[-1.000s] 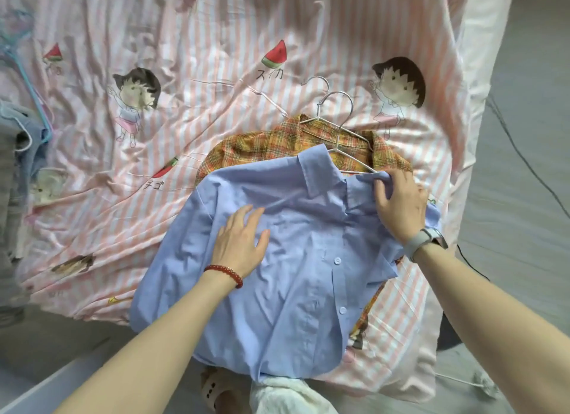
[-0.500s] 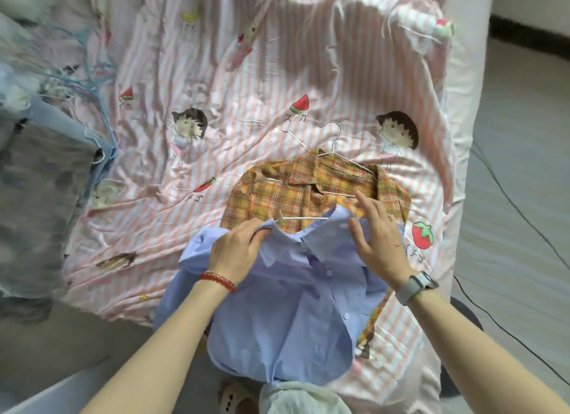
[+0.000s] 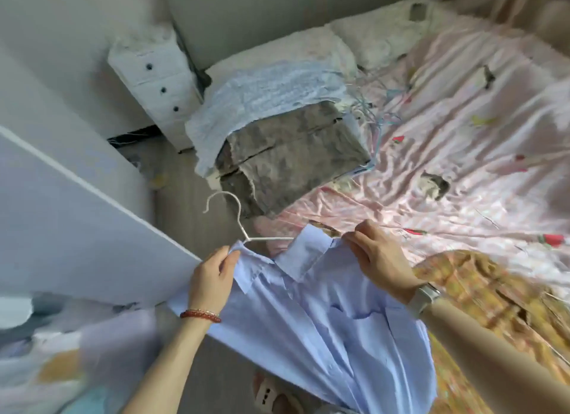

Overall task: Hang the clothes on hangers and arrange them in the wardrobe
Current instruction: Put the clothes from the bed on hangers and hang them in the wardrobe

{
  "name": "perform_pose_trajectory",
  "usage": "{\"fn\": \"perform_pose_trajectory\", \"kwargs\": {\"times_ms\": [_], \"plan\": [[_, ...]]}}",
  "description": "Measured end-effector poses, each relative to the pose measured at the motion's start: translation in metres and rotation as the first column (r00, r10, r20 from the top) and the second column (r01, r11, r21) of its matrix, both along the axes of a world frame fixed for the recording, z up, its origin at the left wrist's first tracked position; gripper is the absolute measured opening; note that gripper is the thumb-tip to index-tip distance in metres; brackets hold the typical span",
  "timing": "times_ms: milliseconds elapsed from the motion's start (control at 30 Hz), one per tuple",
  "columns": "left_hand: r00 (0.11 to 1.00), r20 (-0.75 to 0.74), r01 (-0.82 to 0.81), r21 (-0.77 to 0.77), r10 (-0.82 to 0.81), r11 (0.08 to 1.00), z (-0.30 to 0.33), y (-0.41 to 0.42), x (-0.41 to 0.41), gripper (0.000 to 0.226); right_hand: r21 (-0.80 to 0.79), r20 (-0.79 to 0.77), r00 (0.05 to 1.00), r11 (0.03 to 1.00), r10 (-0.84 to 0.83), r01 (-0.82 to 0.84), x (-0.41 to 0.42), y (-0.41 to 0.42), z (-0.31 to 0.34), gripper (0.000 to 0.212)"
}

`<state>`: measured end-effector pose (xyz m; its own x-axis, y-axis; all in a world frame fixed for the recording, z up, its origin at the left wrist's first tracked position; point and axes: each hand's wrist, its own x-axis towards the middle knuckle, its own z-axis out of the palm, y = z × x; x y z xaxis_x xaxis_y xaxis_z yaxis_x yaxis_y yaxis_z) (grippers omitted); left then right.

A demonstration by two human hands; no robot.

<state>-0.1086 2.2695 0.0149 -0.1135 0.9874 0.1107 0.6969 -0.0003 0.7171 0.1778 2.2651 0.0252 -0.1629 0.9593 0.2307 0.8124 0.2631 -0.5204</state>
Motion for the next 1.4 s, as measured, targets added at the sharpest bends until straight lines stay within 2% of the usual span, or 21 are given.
{"fn": "perform_pose_trajectory", "kwargs": {"times_ms": [100, 200, 300, 433, 533, 633, 667, 800, 900, 933, 1000, 1067, 1133, 1267, 1333, 1400], "plan": [[0.968, 0.080, -0.240, 0.032, 0.237, 0.970, 0.011, -0.029, -0.082, 0.048, 0.070, 0.071, 0.963, 0.962, 0.260, -0.265, -0.090, 0.026, 0.030, 0.032], [0.896, 0.136, -0.433, 0.049, 0.424, 0.900, 0.020, -0.065, -0.160, 0.031, 0.078, 0.135, 0.872, 0.872, 0.471, -0.483, -0.185, 0.043, 0.049, 0.031], [0.788, 0.192, -0.607, 0.083, 0.585, 0.790, 0.025, -0.111, -0.227, 0.021, 0.073, 0.190, 0.733, 0.735, 0.653, -0.674, -0.276, 0.050, 0.062, 0.023], [0.612, 0.191, -0.790, 0.089, 0.768, 0.607, 0.033, -0.173, -0.299, 0.015, 0.131, 0.250, 0.512, 0.495, 0.822, -0.859, -0.384, 0.033, 0.085, 0.013], [0.463, 0.183, -0.885, 0.149, 0.867, 0.441, 0.045, -0.212, -0.337, 0.023, 0.127, 0.225, 0.377, 0.356, 0.898, -0.926, -0.451, 0.012, 0.091, 0.019], [0.370, 0.190, -0.918, 0.222, 0.909, 0.328, 0.056, -0.250, -0.366, 0.014, 0.112, 0.196, 0.218, 0.199, 0.956, -0.974, -0.506, -0.010, 0.089, 0.024], [0.329, 0.194, -0.932, 0.222, 0.924, 0.286, 0.061, -0.263, -0.375, 0.020, 0.123, 0.178, 0.181, 0.161, 0.967, -0.979, -0.522, -0.018, 0.089, 0.026], [0.174, 0.145, -0.943, 0.310, 0.974, 0.122, 0.092, -0.304, -0.404, 0.057, 0.183, 0.090, 0.097, 0.079, 0.991, -0.980, -0.584, -0.054, 0.104, 0.037], [0.049, 0.029, -0.905, 0.424, 0.998, 0.032, 0.115, -0.327, -0.428, 0.050, 0.397, 0.133, 0.066, 0.008, 0.989, -0.918, -0.635, -0.081, 0.117, 0.046], [-0.007, 0.026, -0.892, 0.452, 1.000, -0.018, 0.124, -0.333, -0.435, 0.044, 0.427, 0.119, 0.068, 0.011, 0.991, -0.904, -0.651, -0.089, 0.122, 0.045], [-0.111, 0.040, -0.848, 0.517, 0.993, -0.115, 0.142, -0.340, -0.449, 0.038, 0.418, 0.067, 0.068, 0.034, 0.995, -0.908, -0.686, -0.102, 0.131, 0.026], [-0.173, 0.002, -0.772, 0.621, 0.985, -0.136, 0.169, -0.340, -0.464, 0.040, 0.421, 0.020, 0.089, 0.072, 0.996, -0.904, -0.719, -0.113, 0.140, 0.015], [-0.215, -0.067, -0.664, 0.741, 0.974, -0.096, 0.201, -0.335, -0.480, 0.041, 0.393, -0.055, 0.099, 0.113, 0.994, -0.912, -0.753, -0.121, 0.154, 0.018], [-0.339, -0.234, -0.450, 0.891, 0.911, 0.061, 0.263, -0.316, -0.510, 0.047, 0.393, -0.183, 0.158, 0.220, 0.970, -0.893, -0.814, -0.131, 0.191, 0.029], [-0.405, -0.294, -0.445, 0.891, 0.866, 0.095, 0.286, -0.306, -0.524, 0.055, 0.437, -0.230, 0.209, 0.293, 0.950, -0.850, -0.838, -0.133, 0.211, 0.031], [-0.447, -0.347, -0.508, 0.857, 0.825, 0.084, 0.301, -0.299, -0.539, 0.065, 0.452, -0.251, 0.272, 0.361, 0.929, -0.816, -0.862, -0.132, 0.228, 0.033]]}}
